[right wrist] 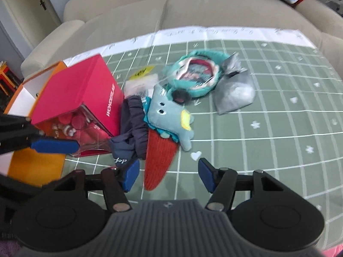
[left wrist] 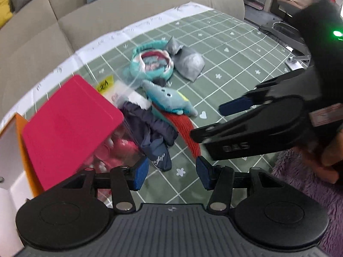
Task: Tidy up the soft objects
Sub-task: 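Move the right tool toward the teal plush and red felt strip, then grasp the blue-grey plush with the right tool while the left tool grasps the navy headband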
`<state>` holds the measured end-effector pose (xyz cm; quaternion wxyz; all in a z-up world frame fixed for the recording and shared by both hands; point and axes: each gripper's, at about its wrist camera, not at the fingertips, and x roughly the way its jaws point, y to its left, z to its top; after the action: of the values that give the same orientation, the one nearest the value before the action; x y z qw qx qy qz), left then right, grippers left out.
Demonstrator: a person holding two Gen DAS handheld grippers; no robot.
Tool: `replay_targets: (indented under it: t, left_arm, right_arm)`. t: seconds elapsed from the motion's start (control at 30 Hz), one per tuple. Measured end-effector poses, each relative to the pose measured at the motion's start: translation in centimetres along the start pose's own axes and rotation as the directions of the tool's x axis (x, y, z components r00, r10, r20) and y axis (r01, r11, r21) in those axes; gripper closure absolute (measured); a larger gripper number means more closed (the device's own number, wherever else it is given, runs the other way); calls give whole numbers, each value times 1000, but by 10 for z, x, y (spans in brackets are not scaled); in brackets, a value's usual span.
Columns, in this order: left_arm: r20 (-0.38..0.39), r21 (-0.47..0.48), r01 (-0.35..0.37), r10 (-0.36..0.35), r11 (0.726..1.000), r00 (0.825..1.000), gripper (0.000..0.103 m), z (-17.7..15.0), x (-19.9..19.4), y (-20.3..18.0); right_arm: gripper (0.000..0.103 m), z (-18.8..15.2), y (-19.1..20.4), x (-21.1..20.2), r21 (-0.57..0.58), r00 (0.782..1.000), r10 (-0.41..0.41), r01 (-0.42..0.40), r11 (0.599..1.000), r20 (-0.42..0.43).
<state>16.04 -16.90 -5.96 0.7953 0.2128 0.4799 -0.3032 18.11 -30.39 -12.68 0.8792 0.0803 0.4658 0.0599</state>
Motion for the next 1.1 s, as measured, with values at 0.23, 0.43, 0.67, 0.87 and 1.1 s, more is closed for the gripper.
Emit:
replay_targets:
  t: [0.23,0.43,0.67,0.87,1.1]
  left_arm:
    - [-28,-67,3,-5,998,1000,43,-4,20,5]
    - [-22,-87,-18,16,996,1000,44,-7,22,9]
    - [43,-160,-41,49,986,998,44,-13,18,12]
    - [72,-273,-76,99,959,992,43,-18,29,10]
    - [89,-372,-96,138,923,986,47,-21,50,10]
  right_arm:
    - [52,5,6,41,-35,997,-2,-1,999,-75]
    - [78,2,11,50,-71,997,-17,12,997,-81]
    - [96,-1,-1,31,-7,994,-70,70,998,-88]
    - [96,-10,-15,11,29,985,-133,137,990,-108]
    - [71,-13,-22,5,34,992,-97,100,994,-80]
